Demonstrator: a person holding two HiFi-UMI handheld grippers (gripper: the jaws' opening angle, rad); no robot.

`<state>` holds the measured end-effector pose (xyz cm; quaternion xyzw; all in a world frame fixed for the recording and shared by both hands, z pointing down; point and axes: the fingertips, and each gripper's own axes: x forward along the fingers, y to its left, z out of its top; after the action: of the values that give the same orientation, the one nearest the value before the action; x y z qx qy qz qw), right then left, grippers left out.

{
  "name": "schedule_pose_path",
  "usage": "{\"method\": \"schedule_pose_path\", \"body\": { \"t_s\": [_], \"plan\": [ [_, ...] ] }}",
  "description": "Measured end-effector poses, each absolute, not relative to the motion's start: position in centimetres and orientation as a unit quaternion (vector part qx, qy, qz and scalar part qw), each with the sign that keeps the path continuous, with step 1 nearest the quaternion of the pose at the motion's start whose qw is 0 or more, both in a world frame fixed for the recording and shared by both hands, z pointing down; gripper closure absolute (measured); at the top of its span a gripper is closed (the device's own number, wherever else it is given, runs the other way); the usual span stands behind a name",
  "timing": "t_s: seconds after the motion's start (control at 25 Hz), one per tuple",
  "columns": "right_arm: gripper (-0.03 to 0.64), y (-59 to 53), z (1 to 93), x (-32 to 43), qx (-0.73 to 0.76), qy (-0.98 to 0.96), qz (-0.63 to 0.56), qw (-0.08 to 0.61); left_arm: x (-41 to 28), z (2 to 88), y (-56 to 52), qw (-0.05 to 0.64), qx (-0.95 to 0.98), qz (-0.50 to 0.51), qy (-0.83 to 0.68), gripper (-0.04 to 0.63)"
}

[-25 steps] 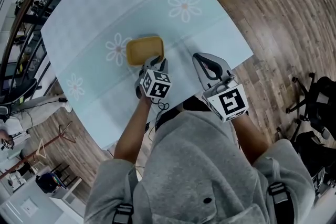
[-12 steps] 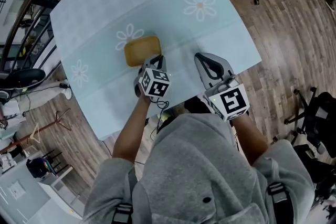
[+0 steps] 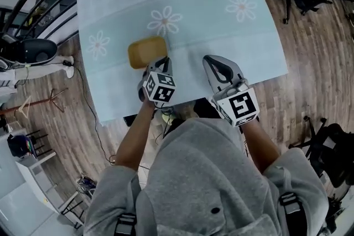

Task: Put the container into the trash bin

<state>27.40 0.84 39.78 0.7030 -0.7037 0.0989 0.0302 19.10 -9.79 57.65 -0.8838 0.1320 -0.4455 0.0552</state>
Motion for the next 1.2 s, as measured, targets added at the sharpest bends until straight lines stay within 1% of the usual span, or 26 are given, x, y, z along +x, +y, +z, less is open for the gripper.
{"method": "schedule_pose_path", "body": {
  "t_s": [0.16, 0.6, 0.8, 1.2],
  "plan": [
    [0.591, -0.6, 39.7, 22.9, 0.679, -0.727, 0.096, 0.041, 13.7, 57.0, -11.1, 0.036, -0.881, -0.439, 0.170, 0.560],
    [0.591, -5.0, 38.5, 7.9, 0.578, -0.810, 0.067, 0.080, -5.0, 56.8, -13.4, -0.047, -0.854, -0.423, 0.299, 0.560],
    [0.591, -6.2, 38.9, 2.4, 0.532, -0.839, 0.062, 0.098, -11.5, 57.1, -12.8, -0.080, -0.839, -0.413, 0.346, 0.560],
    [0.591, -7.1, 40.0, -9.3, 0.465, -0.874, 0.049, 0.129, -24.2, 58.6, -11.8, -0.120, -0.814, -0.395, 0.410, 0.560]
  ]
}}
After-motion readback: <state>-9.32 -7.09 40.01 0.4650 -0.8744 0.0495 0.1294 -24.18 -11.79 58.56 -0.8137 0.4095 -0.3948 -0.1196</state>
